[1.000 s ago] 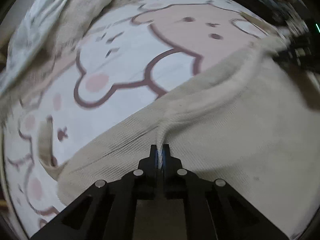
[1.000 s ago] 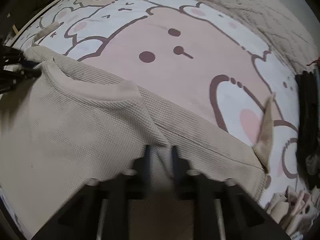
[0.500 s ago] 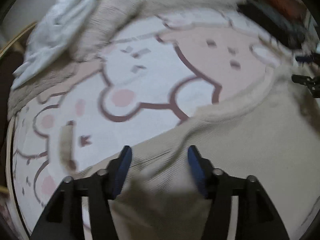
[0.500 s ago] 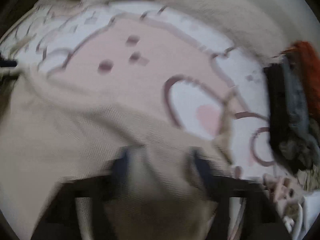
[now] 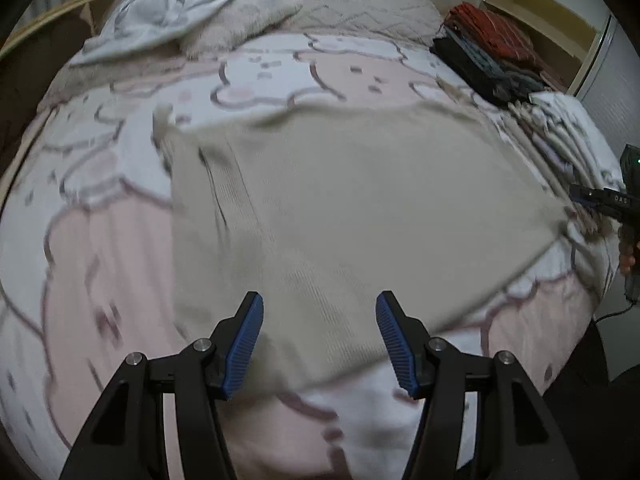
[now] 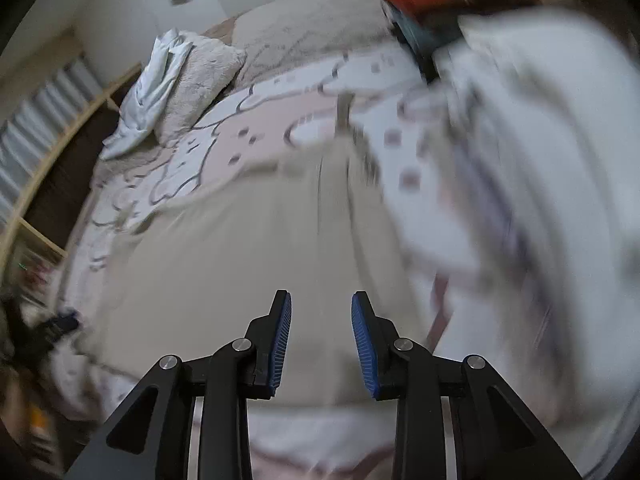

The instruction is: Fold clothes

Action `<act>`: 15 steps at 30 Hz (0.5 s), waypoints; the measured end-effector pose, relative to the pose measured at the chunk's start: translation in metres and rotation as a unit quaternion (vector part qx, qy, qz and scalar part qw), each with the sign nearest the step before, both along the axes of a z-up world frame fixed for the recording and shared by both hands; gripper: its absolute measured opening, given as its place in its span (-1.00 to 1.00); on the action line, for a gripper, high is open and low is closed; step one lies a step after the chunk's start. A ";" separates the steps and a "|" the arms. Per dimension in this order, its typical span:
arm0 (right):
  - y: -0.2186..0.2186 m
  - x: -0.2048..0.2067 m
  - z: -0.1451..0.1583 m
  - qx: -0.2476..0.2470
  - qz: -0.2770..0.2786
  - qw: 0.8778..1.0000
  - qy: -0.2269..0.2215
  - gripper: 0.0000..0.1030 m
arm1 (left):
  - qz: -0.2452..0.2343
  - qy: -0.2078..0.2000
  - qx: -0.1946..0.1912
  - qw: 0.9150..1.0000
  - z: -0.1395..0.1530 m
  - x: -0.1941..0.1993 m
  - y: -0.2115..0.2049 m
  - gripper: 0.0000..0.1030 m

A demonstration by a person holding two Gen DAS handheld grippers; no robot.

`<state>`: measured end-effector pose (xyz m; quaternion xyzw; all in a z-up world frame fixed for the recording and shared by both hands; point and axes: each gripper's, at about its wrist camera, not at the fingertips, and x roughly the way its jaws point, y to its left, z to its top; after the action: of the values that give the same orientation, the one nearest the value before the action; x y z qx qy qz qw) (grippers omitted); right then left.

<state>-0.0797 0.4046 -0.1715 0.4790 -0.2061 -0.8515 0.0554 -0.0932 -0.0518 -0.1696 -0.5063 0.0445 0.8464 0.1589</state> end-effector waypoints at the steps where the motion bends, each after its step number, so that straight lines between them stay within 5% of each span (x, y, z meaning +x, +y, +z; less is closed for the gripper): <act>1: -0.002 0.006 -0.010 -0.017 -0.006 1.000 -0.006 -0.39 | 0.006 -0.003 -0.005 1.000 -0.009 0.007 0.001 0.14; 8: 0.014 0.019 -0.047 -0.047 -0.093 0.994 -0.021 -0.41 | 0.060 0.008 -0.052 0.997 -0.039 0.016 -0.017 0.13; 13: 0.049 0.040 -0.021 -0.047 -0.166 0.985 0.016 -0.40 | 0.071 0.034 -0.068 0.995 -0.029 0.024 -0.017 0.13; 15: 0.062 0.053 -0.015 -0.070 -0.188 0.979 0.018 -0.03 | 0.078 0.053 -0.066 0.993 -0.019 0.028 -0.013 0.13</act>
<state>-0.0265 0.4669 -0.1862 0.4111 -0.3511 -0.8384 -0.0688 -0.0650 -0.0646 -0.1882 -0.4717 0.0696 0.8772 0.0563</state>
